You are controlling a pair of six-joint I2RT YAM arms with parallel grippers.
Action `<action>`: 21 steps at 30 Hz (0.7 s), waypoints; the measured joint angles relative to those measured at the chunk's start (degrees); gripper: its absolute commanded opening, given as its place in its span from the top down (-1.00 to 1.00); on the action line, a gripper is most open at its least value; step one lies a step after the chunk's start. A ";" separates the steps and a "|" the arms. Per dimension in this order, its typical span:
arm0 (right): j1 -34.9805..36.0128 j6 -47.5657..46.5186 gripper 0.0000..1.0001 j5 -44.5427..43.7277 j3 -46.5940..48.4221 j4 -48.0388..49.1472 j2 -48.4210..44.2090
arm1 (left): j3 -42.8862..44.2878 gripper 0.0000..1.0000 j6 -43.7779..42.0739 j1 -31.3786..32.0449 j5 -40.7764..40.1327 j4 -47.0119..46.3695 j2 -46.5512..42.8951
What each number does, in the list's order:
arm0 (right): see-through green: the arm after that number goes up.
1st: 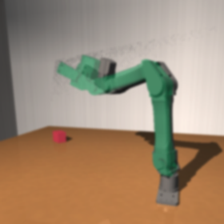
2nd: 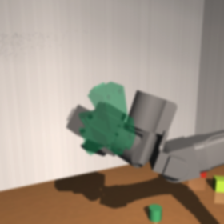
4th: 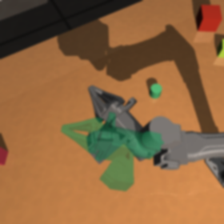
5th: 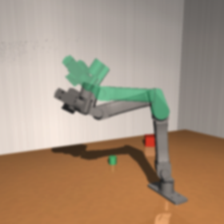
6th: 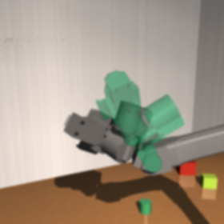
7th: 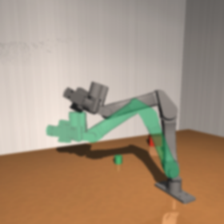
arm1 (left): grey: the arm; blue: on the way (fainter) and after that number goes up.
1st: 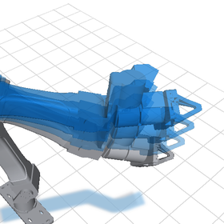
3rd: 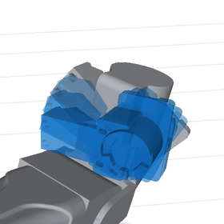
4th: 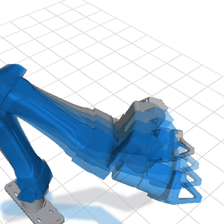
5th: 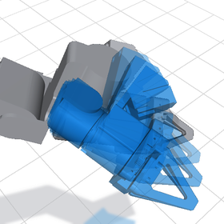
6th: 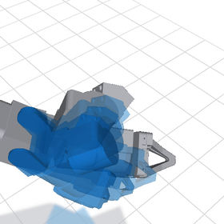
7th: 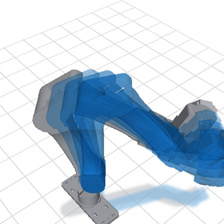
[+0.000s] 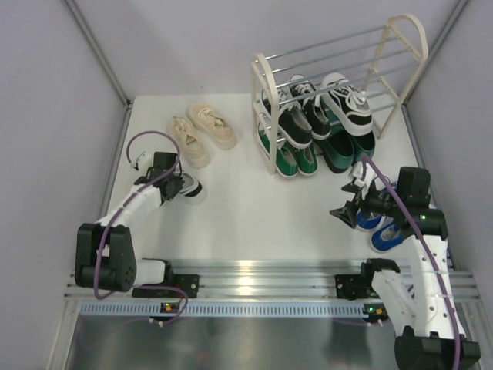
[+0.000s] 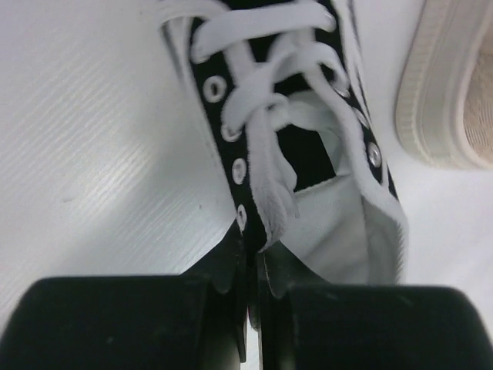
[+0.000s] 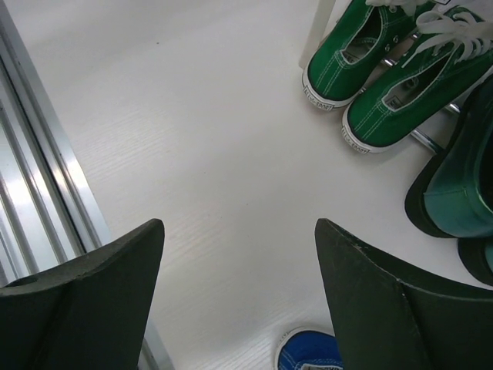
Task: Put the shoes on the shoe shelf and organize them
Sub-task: Pick up the shoe at the center of the board.
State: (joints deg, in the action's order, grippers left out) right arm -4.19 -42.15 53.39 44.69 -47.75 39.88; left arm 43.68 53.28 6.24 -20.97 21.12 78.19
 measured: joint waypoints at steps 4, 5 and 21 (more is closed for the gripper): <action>-0.13 -3.19 -0.58 0.72 1.86 -5.05 0.96 | -5.92 1.00 -5.07 0.42 7.08 0.72 -14.58; -0.13 -4.33 -0.57 0.79 3.34 -6.91 1.68 | -7.41 1.00 -5.73 1.07 9.16 0.94 -20.11; 9.01 -0.24 -0.48 8.24 28.52 -23.89 20.13 | -8.22 1.00 -5.38 50.05 18.08 -3.63 -36.70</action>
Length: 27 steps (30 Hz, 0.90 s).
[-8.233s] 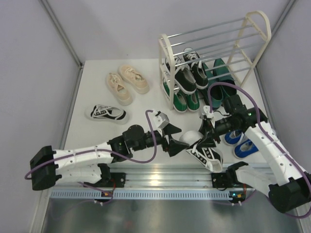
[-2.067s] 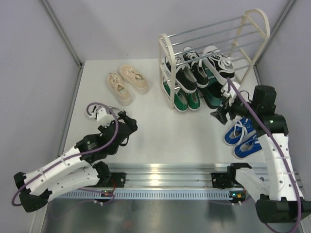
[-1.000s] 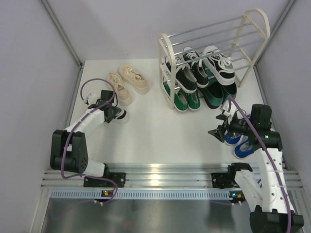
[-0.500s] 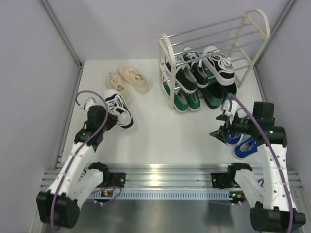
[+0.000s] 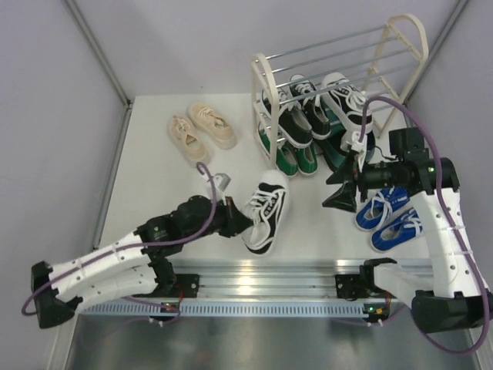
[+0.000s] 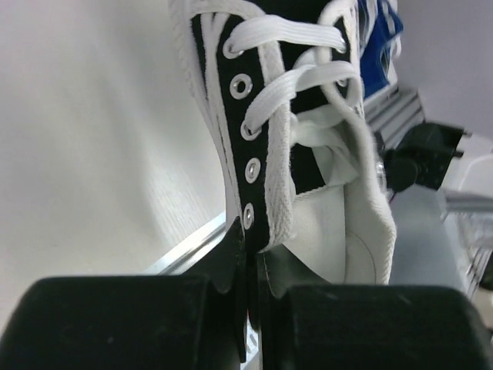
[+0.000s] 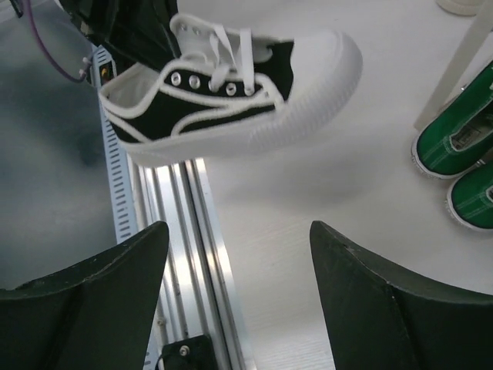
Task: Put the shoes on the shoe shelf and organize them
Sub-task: Pick up the shoe at the center of the board.
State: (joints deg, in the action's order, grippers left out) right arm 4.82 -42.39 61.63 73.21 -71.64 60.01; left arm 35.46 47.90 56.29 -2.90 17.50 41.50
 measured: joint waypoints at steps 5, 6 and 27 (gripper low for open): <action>4.46 6.67 -0.50 -3.82 -0.04 2.67 -2.10 | 5.75 1.00 -2.05 12.24 -2.80 -4.94 14.05; 4.46 8.26 -0.53 -5.64 -0.07 3.34 -2.84 | 6.45 1.00 -2.08 13.25 -2.82 -6.71 16.48; 7.65 26.05 -0.99 -36.24 -6.67 10.73 -9.51 | 30.75 1.00 12.33 15.98 -16.28 -19.39 49.18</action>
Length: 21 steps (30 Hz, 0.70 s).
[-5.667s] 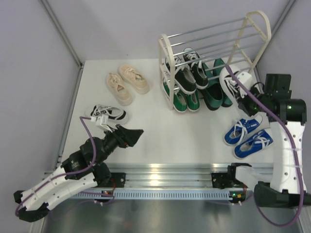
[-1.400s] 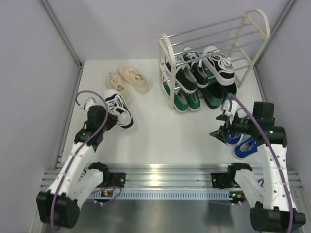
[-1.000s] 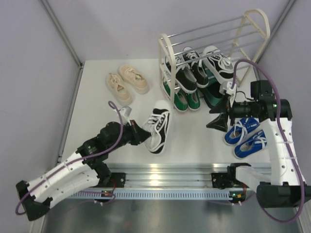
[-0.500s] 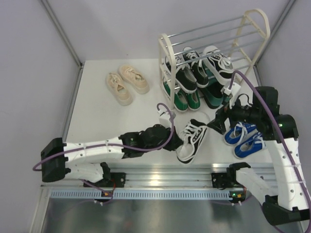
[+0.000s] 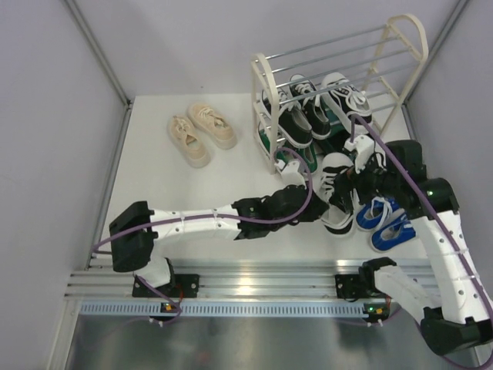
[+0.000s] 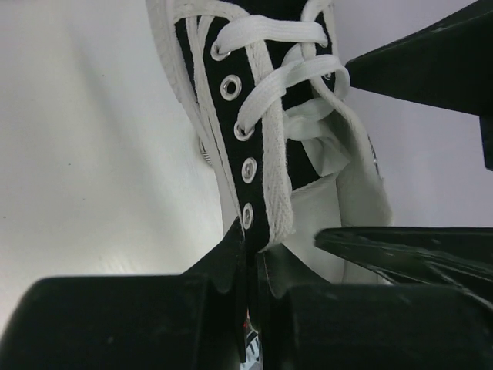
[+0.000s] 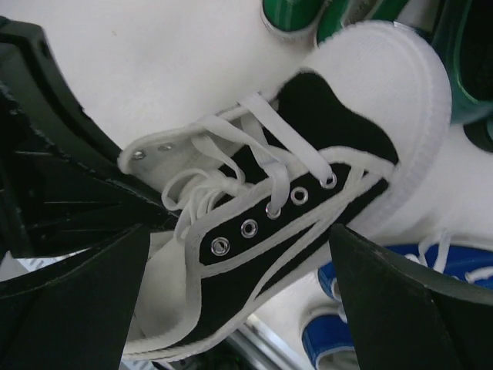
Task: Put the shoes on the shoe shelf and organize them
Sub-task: Pick up the shoe at the center of the board.
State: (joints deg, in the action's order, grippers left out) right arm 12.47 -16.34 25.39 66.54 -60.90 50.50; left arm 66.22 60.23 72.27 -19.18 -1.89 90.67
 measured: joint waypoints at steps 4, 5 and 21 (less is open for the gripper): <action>2.34 0.11 -0.85 -8.09 -2.05 0.90 0.87 | 2.36 1.00 1.86 0.61 -0.50 -0.07 3.26; 2.75 0.07 -0.77 -10.08 -2.34 0.90 0.83 | 2.60 1.00 2.21 0.68 -0.63 -0.07 3.80; 3.28 -1.25 1.00 -25.46 -5.38 2.56 -1.31 | 2.14 0.37 0.72 0.92 1.99 -6.40 4.83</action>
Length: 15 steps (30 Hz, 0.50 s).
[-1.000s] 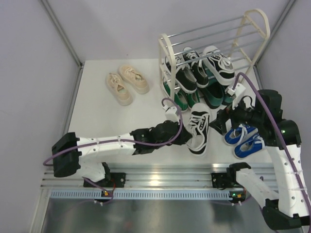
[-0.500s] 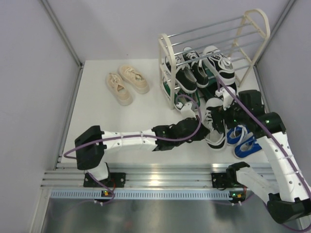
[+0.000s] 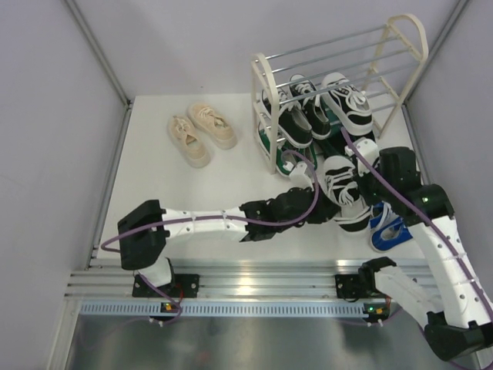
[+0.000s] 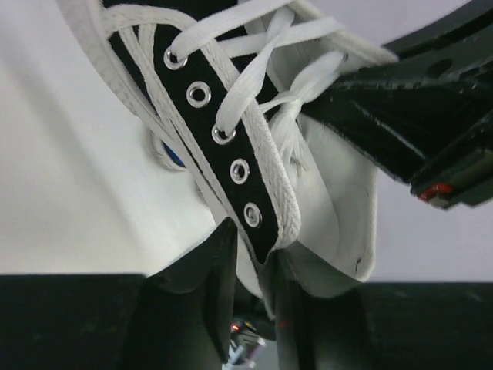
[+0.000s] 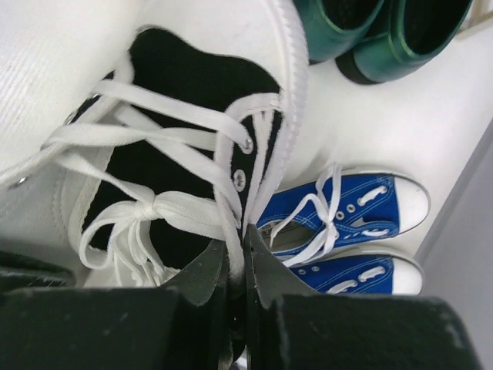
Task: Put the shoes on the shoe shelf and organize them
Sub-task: Pick up the shoe at the center of the board.
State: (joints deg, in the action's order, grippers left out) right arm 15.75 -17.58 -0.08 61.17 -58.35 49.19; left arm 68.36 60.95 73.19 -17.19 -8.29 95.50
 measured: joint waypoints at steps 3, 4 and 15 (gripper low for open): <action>-0.74 -3.04 1.00 2.34 1.36 -0.42 -2.19 | -6.64 -0.41 -1.92 0.17 5.05 -8.74 -3.19; -1.11 -4.35 1.00 3.61 1.92 -0.98 -2.89 | -8.90 -0.56 -2.62 0.31 6.73 -10.56 -5.03; -2.05 -17.73 1.00 20.39 2.67 -7.50 -4.52 | -28.44 -0.82 -12.85 0.37 14.58 -19.58 -30.84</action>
State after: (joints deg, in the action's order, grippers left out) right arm 13.69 -35.31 20.32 63.83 -65.84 44.66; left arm 39.92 48.10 73.56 -2.61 -27.88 64.66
